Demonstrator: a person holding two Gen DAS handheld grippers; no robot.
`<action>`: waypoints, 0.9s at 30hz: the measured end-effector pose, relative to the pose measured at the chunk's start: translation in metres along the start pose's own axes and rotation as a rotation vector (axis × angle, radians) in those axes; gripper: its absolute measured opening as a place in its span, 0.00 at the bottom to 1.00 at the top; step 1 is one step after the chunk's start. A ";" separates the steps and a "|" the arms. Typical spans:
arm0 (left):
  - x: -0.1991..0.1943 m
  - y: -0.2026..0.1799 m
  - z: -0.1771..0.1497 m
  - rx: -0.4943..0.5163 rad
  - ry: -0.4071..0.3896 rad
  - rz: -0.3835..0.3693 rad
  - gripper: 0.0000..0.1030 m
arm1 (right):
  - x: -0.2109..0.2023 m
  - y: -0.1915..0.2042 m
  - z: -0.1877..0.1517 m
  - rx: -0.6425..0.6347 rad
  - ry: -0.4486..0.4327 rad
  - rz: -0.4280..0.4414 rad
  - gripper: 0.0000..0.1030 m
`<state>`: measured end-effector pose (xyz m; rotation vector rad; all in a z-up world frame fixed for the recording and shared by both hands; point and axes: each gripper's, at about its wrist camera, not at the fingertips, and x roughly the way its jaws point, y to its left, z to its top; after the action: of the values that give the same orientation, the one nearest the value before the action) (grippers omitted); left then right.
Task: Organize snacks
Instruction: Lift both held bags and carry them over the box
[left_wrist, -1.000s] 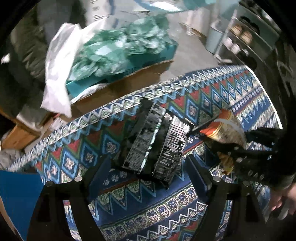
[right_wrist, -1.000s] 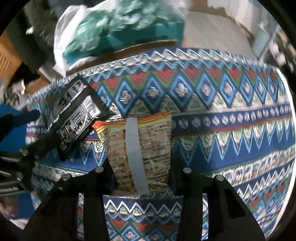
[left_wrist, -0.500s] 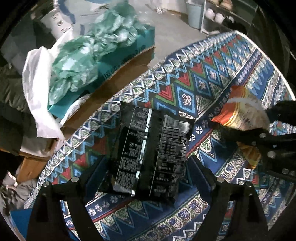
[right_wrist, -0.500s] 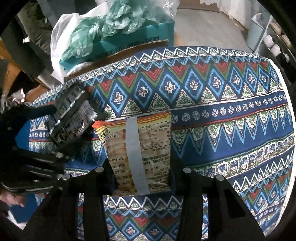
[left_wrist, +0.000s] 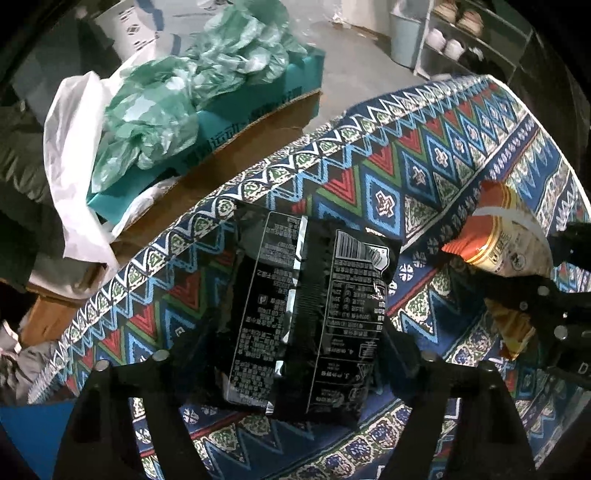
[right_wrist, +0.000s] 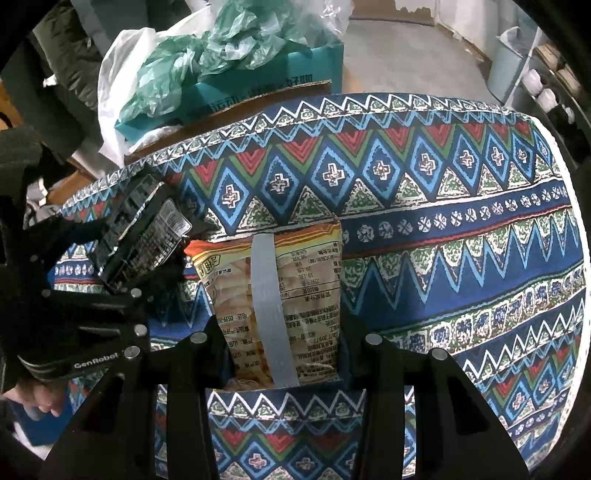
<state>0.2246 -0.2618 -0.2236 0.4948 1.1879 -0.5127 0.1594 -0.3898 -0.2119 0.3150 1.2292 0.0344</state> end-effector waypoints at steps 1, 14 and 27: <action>-0.002 0.002 -0.001 -0.016 -0.005 -0.011 0.72 | -0.001 0.000 0.000 0.001 -0.003 0.000 0.40; -0.039 0.014 -0.038 -0.225 -0.076 -0.044 0.67 | -0.027 0.016 -0.005 -0.047 -0.066 -0.019 0.40; -0.094 0.015 -0.070 -0.402 -0.180 -0.005 0.67 | -0.067 0.044 -0.021 -0.100 -0.131 -0.017 0.40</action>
<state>0.1555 -0.1965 -0.1539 0.0987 1.0834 -0.3031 0.1234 -0.3557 -0.1455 0.2167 1.0959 0.0593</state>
